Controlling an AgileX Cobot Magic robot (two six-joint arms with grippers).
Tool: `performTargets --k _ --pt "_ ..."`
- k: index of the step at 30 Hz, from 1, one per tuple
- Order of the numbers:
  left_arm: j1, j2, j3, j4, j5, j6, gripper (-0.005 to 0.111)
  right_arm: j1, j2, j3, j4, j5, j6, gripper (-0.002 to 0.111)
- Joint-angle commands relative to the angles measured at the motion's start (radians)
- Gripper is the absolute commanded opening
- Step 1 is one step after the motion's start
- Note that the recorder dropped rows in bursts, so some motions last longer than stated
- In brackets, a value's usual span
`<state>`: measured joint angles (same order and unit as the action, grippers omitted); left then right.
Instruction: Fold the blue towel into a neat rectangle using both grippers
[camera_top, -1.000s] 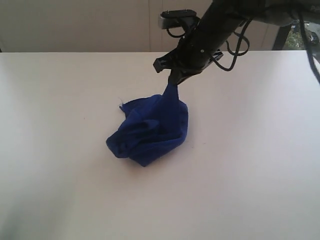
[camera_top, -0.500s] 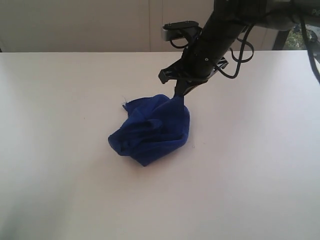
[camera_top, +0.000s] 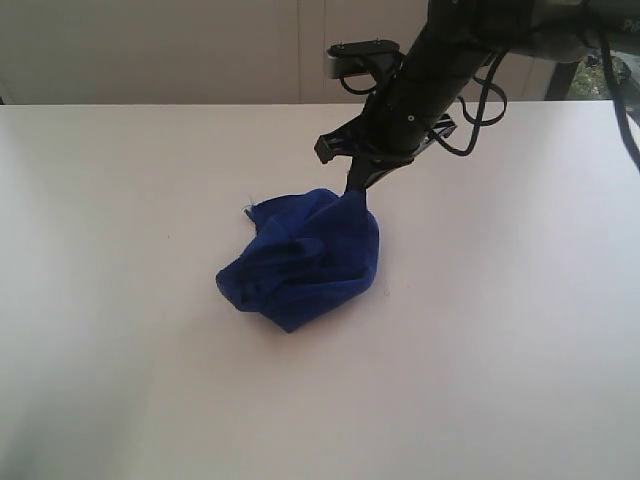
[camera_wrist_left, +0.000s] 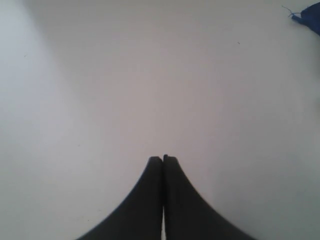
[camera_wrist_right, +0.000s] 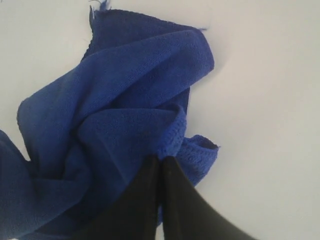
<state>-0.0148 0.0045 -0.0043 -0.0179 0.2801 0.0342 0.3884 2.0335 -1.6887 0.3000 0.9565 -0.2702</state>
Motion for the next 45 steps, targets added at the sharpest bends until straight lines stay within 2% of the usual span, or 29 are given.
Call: performTargets --k 1,6,8,10,11,13,16,18,26,30,34,39,45 --pt "0.002 -0.005 0.004 -0.003 -0.004 -0.009 0.000 0.000 0.002 0.005 0.002 -0.011 0.009 0.000" --pt "0.002 -0.005 0.004 -0.003 -0.004 -0.009 0.000 0.000 0.002 0.005 0.002 -0.011 0.012 0.000" --pt "0.002 -0.005 0.004 0.018 -0.038 0.039 0.000 0.000 0.002 0.005 0.002 -0.013 0.011 0.000" --pt "0.002 -0.005 0.004 0.018 -0.179 0.042 0.000 0.000 0.002 0.005 0.002 -0.026 0.013 0.000" --pt "0.002 -0.005 0.004 0.018 -0.308 -0.005 0.000 0.000 0.002 0.005 0.002 -0.034 0.013 0.000" --pt "0.002 -0.005 0.004 0.018 -0.455 -0.043 0.000 0.000 0.002 0.005 0.002 -0.050 0.013 0.000" --pt "0.002 -0.005 0.004 0.018 -0.575 -0.034 0.000 0.000 0.002 0.005 0.002 -0.054 0.013 0.000" --pt "0.002 -0.005 0.004 0.018 -0.610 -0.034 0.000 0.000 0.002 0.005 0.002 -0.054 0.013 0.000" --pt "0.002 -0.005 0.004 0.018 -0.610 -0.043 0.000 0.000 0.002 0.005 0.002 -0.085 0.013 0.000" --pt "0.002 0.030 -0.070 -0.038 -0.543 0.010 0.000 0.000 0.002 0.005 0.002 -0.101 0.013 0.000" --pt "0.002 0.136 -0.249 -0.055 -0.300 0.050 0.000 0.000 0.002 0.005 0.002 -0.113 0.013 0.000" --pt "0.002 0.362 -0.466 -0.055 -0.084 -0.021 0.000 0.000 0.002 0.005 0.002 -0.113 0.013 0.000" --pt "0.002 0.670 -0.625 -0.056 0.080 -0.116 0.000 0.000 0.002 0.005 0.002 -0.113 0.013 0.000"
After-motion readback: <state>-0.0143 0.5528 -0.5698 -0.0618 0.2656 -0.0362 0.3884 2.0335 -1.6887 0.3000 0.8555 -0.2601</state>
